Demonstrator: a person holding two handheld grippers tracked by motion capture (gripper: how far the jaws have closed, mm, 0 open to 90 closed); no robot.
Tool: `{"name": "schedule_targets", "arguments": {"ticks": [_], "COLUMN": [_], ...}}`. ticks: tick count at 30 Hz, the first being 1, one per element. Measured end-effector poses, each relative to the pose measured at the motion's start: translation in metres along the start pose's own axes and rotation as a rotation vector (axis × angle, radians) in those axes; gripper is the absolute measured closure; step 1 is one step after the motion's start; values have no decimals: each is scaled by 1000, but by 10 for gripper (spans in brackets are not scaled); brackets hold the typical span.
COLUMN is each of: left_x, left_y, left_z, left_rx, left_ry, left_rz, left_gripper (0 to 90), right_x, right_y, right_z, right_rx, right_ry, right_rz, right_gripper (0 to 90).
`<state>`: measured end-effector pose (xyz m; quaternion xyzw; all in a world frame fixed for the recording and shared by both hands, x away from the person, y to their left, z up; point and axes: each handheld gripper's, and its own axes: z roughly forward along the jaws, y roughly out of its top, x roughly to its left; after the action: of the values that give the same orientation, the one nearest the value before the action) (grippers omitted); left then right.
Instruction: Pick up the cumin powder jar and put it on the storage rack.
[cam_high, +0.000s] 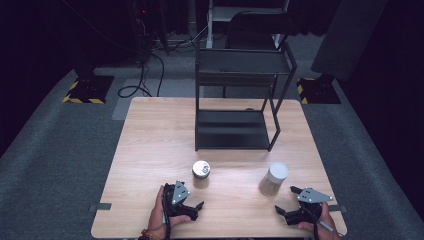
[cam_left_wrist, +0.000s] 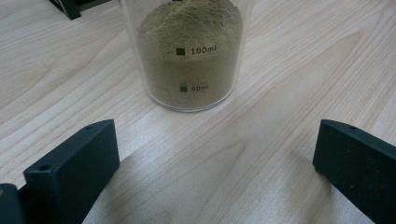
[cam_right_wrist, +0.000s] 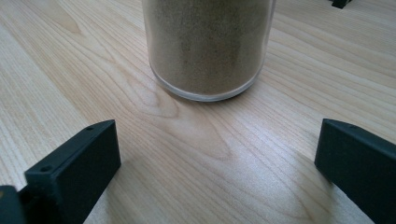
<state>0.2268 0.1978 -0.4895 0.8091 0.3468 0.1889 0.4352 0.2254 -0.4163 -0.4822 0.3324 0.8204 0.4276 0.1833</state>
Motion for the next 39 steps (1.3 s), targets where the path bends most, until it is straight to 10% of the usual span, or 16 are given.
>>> {"name": "schedule_targets", "arguments": {"ticks": [19, 25, 39], "left_x": [-1, 0, -3], "left_y": [0, 5, 26], "left_z": [0, 1, -2], "left_rx": [-1, -5, -66], "left_ry": [2, 8, 8], "left_rz": [-6, -68, -35], "left_gripper": [4, 7, 7], "right_x": [0, 0, 0], "right_y": [0, 0, 0], "right_z": [0, 0, 0], "right_rx": [0, 0, 0], "right_ry": [0, 0, 0], "right_rz": [-1, -1, 0], "right_gripper": [1, 1, 1]}}
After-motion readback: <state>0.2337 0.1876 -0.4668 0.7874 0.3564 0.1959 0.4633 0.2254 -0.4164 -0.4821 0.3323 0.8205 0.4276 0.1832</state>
